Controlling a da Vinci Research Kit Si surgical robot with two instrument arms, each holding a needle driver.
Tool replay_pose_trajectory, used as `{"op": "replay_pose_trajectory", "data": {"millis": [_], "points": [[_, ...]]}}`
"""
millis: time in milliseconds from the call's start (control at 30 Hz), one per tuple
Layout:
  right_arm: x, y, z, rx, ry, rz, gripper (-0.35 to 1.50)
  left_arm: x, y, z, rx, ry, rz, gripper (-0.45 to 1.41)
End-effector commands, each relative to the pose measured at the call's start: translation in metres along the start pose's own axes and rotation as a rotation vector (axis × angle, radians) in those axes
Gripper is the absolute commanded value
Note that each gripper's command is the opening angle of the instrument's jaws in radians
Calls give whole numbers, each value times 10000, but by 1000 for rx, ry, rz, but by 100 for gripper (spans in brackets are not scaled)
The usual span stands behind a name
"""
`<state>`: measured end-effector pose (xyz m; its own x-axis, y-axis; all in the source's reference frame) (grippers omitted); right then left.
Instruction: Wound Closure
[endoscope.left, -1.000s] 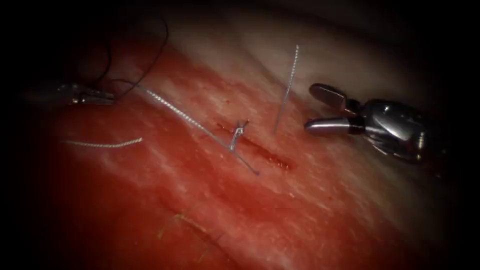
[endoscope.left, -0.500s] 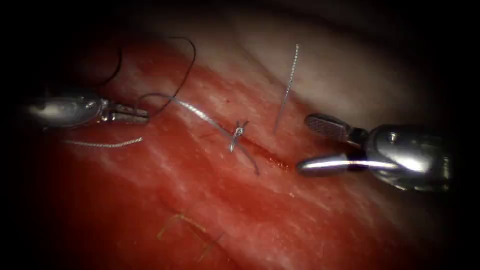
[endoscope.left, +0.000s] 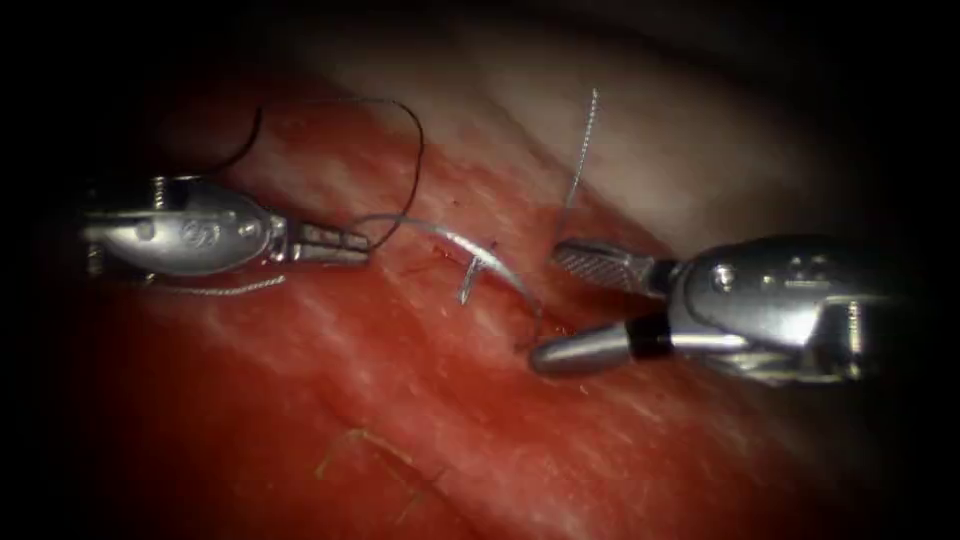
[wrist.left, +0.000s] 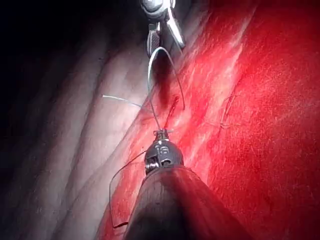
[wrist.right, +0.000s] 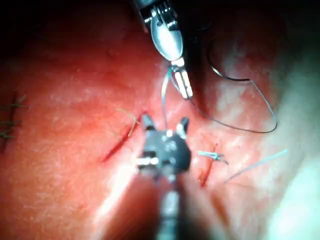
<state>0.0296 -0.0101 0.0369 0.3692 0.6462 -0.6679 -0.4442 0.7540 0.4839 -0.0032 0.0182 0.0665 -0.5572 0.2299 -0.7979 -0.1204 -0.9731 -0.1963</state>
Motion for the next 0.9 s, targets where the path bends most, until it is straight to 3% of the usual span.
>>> {"op": "replay_pose_trajectory", "data": {"millis": [33,200,367,600,900], "points": [[8,-9,12,4,-5,1,138,-1,2,9,-2,2,0,-45],[23,-16,24,-11,-64,-6,138,5,7,8,-3,7,13,-45],[39,-17,18,-41,-136,-37,138,15,7,5,1,14,18,-45],[74,-29,14,-33,-224,-89,136,45,5,11,16,19,14,-45],[59,-25,33,-39,-283,-102,131,56,11,14,27,11,23,-45]]}}
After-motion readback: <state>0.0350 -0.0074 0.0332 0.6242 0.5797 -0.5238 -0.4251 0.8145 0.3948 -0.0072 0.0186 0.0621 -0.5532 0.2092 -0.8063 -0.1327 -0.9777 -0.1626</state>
